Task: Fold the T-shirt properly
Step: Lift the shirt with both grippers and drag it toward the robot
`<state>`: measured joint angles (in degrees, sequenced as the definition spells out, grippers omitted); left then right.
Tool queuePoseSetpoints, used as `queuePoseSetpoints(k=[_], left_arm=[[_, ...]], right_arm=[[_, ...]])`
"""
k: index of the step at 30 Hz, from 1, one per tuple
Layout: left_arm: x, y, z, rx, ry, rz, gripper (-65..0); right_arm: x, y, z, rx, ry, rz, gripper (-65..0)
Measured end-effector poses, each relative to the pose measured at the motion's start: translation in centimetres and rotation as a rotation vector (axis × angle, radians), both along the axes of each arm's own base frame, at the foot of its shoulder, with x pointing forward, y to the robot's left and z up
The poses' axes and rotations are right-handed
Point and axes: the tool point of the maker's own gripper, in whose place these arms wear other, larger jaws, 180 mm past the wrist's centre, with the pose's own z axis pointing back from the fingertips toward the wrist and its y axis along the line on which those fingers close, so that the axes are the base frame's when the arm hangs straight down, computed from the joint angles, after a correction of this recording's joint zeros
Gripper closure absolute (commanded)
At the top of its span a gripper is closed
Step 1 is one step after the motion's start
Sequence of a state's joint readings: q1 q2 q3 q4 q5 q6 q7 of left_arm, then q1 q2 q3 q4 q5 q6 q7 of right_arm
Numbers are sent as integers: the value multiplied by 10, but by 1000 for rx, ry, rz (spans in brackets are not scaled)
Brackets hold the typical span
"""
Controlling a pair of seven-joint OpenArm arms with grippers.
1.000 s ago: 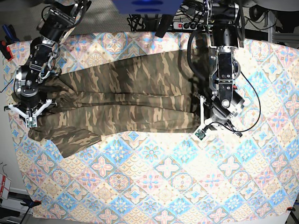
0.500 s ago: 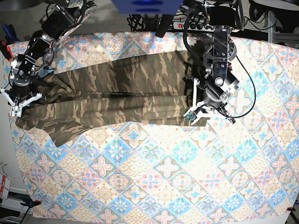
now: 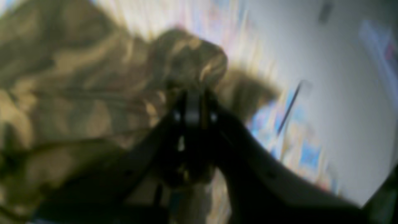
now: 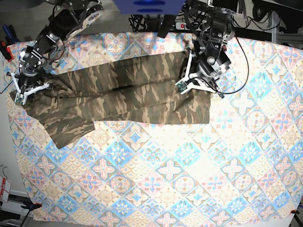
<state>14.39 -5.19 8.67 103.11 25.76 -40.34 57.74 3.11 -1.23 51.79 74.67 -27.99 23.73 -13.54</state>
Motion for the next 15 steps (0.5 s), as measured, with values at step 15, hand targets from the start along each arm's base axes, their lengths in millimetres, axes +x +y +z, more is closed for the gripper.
queuePoseSetpoints(k=[15], left_arm=[[-17, 10, -42, 46, 155, 10, 0]], right_arm=[[-11, 5, -24, 74, 104, -29, -243]])
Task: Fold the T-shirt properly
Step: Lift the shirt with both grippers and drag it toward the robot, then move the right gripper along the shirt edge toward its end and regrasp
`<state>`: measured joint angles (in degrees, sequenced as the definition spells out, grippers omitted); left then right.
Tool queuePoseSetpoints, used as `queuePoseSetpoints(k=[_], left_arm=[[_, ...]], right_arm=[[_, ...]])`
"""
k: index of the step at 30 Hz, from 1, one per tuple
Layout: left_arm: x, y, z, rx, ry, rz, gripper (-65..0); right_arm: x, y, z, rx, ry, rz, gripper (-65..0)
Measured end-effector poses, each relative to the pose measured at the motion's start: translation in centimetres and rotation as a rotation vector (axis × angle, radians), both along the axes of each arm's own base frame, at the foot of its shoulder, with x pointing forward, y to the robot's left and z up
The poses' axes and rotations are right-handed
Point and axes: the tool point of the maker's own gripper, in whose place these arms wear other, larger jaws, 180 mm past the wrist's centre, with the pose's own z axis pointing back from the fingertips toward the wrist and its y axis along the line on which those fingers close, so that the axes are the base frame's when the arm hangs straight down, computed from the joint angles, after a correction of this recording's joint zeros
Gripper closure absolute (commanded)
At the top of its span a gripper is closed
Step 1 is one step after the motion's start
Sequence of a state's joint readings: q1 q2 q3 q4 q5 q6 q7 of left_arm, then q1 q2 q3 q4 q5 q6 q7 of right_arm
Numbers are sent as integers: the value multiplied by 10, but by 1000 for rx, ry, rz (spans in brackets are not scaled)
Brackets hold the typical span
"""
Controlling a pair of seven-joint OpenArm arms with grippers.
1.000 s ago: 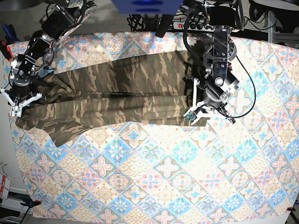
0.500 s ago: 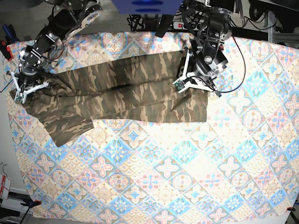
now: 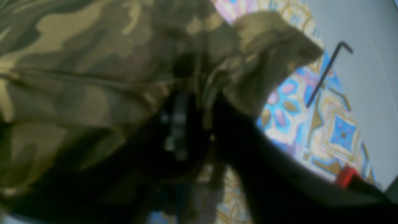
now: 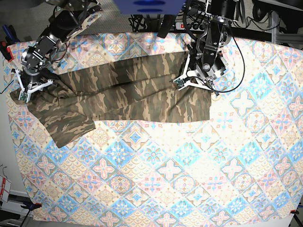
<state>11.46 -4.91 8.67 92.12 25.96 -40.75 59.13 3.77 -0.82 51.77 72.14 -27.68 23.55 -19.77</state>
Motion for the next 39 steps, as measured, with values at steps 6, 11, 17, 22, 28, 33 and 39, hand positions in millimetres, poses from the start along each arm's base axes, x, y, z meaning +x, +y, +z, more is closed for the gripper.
queuePoseSetpoints(k=[6, 11, 17, 22, 28, 33, 39], left_arm=[[7, 1, 2, 5, -9, -1, -1], [8, 1, 2, 5, -11, 1, -1], [8, 1, 2, 4, -11, 1, -1], [9, 1, 2, 7, -11, 0, -1], [9, 1, 2, 7, -12, 1, -1], [9, 1, 2, 6, -12, 0, -1], [10, 1, 2, 5, -14, 0, -1]], right_arm=[[18, -20, 58, -136, -110, 11, -356], [37, -36, 121, -266, -228, -5, -357], [89, 6, 116, -196, -179, 250, -360], [129, 13, 86, -41, -98, 297, -360], [149, 10, 36, 101, 22, 364, -360], [145, 18, 7, 204, 67, 387, -402], [144, 34, -11, 288, 33, 392, -434]])
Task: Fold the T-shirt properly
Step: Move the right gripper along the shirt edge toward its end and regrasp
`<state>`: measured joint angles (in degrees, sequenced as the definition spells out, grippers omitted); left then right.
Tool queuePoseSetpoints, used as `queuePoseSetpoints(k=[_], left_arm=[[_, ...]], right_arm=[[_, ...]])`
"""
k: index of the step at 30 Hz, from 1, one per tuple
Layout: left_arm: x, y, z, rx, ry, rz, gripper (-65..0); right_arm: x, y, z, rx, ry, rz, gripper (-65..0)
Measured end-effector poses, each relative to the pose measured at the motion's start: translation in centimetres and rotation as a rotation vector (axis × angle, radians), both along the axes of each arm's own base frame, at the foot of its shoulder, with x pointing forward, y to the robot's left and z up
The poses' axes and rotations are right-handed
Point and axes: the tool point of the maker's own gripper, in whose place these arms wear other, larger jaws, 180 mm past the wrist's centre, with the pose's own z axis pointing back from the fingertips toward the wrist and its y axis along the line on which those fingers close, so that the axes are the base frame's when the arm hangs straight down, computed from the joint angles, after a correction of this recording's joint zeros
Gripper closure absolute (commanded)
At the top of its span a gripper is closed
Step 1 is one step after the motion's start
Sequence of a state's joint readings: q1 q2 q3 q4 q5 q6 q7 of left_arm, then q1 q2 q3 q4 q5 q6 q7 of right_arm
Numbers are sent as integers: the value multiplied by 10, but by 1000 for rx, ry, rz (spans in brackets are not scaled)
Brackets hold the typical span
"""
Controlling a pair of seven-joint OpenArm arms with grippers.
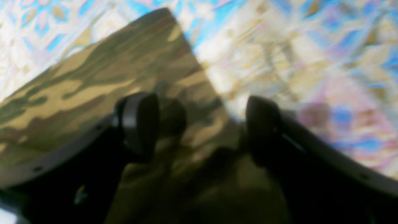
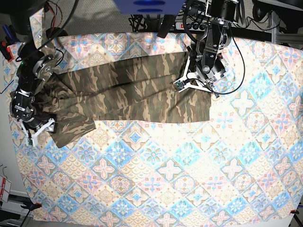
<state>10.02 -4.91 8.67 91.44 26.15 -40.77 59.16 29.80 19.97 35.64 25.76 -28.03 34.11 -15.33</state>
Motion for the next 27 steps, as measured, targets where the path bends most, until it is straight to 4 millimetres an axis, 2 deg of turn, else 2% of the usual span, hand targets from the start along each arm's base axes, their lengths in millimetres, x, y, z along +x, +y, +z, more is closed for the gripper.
queuePoseSetpoints(k=[1, 8, 11, 14, 18, 21, 23, 27], left_arm=[[0, 0, 0, -1, 0, 0, -1], [6, 0, 1, -3, -8, 2, -1], [7, -1, 1, -8, -14, 3, -1], [8, -1, 2, -7, -15, 3, -1], [8, -1, 2, -9, -17, 3, -1], [9, -1, 2, -10, -17, 3, -1], [9, -1, 2, -11, -18, 5, -1], [9, -1, 2, -11, -19, 5, -1]], right_arm=[[-4, 5, -6, 16, 13, 5, -434], [-1, 16, -12, 75, -42, -15, -432], [-2, 22, -16, 34, -9, 49, -428], [-2, 30, -19, -19, 30, 134, -356], [6, 58, -23, -23, 27, 204, -159], [10, 71, -25, -13, 32, 221, -54], [9, 72, -25, -9, 50, 221, -15], [15, 71, -20, -17, 79, 230, -11]])
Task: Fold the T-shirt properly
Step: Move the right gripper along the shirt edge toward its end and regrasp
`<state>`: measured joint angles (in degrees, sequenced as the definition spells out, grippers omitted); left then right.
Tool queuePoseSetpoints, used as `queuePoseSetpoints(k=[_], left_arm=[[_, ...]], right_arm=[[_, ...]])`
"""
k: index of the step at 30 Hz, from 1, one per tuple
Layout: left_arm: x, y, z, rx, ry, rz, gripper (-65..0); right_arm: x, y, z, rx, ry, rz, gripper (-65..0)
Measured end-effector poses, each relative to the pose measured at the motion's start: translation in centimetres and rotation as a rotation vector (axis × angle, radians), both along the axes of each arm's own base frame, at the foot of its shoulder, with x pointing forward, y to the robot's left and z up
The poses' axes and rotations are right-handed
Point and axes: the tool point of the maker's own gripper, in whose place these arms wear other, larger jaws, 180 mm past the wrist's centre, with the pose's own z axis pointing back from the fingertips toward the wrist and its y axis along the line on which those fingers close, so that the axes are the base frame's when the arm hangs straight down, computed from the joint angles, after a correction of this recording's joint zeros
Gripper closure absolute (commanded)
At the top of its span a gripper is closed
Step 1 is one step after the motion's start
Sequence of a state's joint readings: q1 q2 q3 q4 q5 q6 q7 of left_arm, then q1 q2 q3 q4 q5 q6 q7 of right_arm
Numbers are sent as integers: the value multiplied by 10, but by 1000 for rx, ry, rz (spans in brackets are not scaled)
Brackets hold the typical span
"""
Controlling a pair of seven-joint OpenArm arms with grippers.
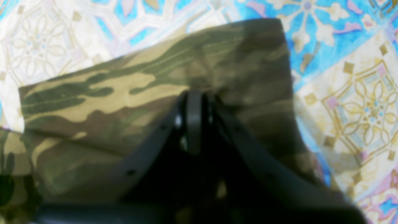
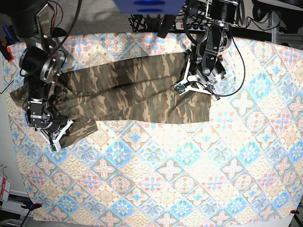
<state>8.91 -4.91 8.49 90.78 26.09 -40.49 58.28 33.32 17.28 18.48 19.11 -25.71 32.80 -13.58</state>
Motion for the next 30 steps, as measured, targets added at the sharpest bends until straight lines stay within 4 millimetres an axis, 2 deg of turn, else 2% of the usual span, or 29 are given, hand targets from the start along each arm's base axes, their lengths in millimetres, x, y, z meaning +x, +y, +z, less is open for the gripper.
queuePoseSetpoints(k=[6, 12, 16, 18, 20, 26, 28, 30], left_arm=[[0, 0, 0, 0, -1, 0, -1], [1, 0, 0, -1, -4, 1, -1], [2, 0, 0, -2, -4, 0, -1], [2, 0, 0, -1, -5, 1, -1], [2, 0, 0, -2, -5, 1, -1], [2, 0, 0, -2, -5, 1, -1], [2, -1, 0, -4, -5, 1, -1], [2, -1, 0, -3, -5, 1, -1]], right_arm=[[3, -9, 11, -85, 19, 44, -11], [22, -33, 47, -178, -36, 19, -15], [25, -51, 62, -183, -59, -45, -55], [24, -56, 63, -180, -67, -61, -104], [21, -64, 64, -184, -65, -69, -182], [18, -84, 64, -95, -143, -178, -517], [16, -86, 59, -39, -179, -231, -577], [7, -89, 49, -10, -168, -242, -586]])
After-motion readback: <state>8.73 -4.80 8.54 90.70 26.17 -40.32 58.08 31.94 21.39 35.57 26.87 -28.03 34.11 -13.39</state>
